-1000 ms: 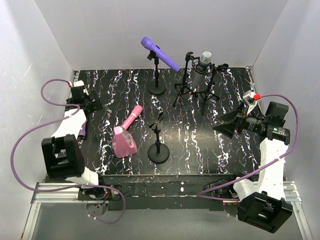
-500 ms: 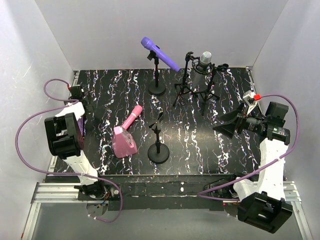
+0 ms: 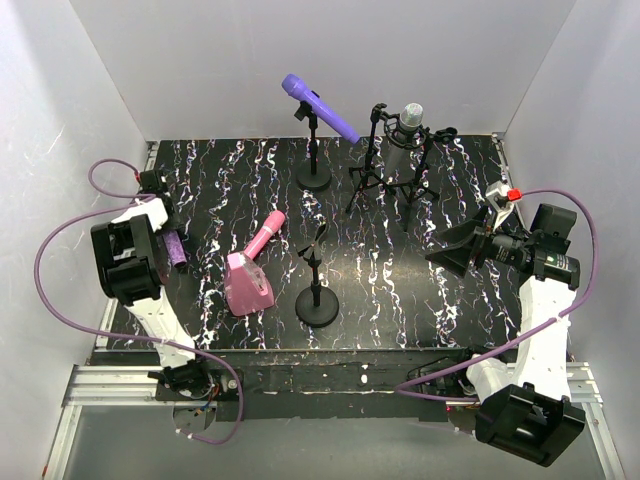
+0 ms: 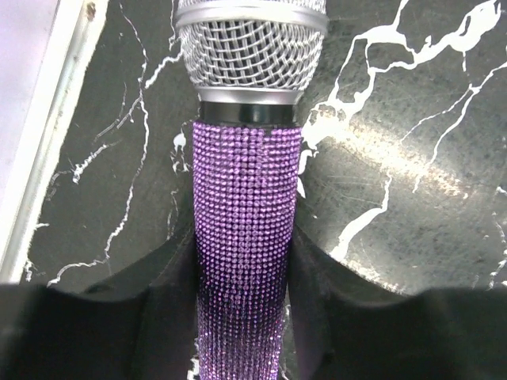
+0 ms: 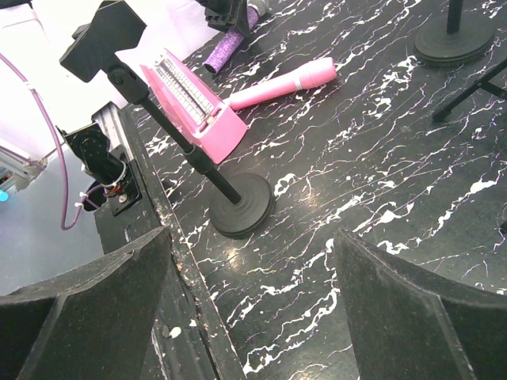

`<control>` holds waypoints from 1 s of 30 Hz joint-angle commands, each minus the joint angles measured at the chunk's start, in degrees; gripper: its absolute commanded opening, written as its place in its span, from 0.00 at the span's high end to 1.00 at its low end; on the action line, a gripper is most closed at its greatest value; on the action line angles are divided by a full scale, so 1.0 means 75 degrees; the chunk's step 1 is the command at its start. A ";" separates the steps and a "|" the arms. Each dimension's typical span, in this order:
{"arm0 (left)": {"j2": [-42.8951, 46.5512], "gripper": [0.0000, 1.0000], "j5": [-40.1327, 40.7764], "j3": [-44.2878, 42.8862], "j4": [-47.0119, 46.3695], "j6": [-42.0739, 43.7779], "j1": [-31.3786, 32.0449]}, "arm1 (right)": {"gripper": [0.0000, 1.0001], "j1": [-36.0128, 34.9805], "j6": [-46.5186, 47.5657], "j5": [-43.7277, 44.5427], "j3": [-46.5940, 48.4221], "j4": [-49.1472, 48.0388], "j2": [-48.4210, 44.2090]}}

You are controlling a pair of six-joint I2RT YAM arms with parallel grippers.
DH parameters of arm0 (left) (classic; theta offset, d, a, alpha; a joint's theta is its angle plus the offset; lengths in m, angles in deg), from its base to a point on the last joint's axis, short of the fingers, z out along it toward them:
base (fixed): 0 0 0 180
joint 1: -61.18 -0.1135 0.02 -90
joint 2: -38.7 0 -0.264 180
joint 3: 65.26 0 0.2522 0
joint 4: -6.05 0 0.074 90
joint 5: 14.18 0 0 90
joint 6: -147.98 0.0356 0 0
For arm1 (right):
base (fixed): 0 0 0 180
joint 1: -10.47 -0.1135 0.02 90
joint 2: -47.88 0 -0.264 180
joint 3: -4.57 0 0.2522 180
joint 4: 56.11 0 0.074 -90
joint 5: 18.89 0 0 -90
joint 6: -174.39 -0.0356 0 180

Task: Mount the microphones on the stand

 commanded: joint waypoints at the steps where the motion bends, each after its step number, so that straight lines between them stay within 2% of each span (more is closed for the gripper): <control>1: 0.0104 0.91 -0.0778 -0.0049 0.0597 -0.0246 -0.0035 | 0.11 -0.0027 0.0062 -0.0177 -0.0061 -0.0059 -0.0043; 3: 0.0419 1.00 -0.1235 -0.0014 0.0515 -0.0363 -0.0024 | 0.11 -0.0027 0.0062 -0.0153 -0.0050 -0.0082 -0.0032; 11: 0.2926 1.00 -0.3075 0.0174 -0.0386 -0.1053 -0.0035 | 0.11 -0.0050 0.0190 -0.0060 -0.0050 0.0011 0.0051; 16: 0.4345 1.00 -0.4166 0.0350 -0.1371 -0.1978 0.0023 | 0.11 -0.0155 0.1174 -0.0013 0.0149 0.0713 0.0237; 18: 0.4709 1.00 -0.4482 0.0210 -0.1536 -0.2330 0.0151 | 0.11 -0.0214 0.1805 0.0069 0.0453 0.1367 0.0343; 21: 0.5212 1.00 -0.4718 -0.0024 -0.1606 -0.2449 0.0642 | 0.11 -0.0261 0.2697 0.0151 0.1015 0.2412 0.0472; 30: 0.6151 1.00 -0.4507 -0.0693 -0.1817 -0.2718 0.2951 | 0.11 -0.0565 0.3004 0.0784 0.2808 0.3397 0.0613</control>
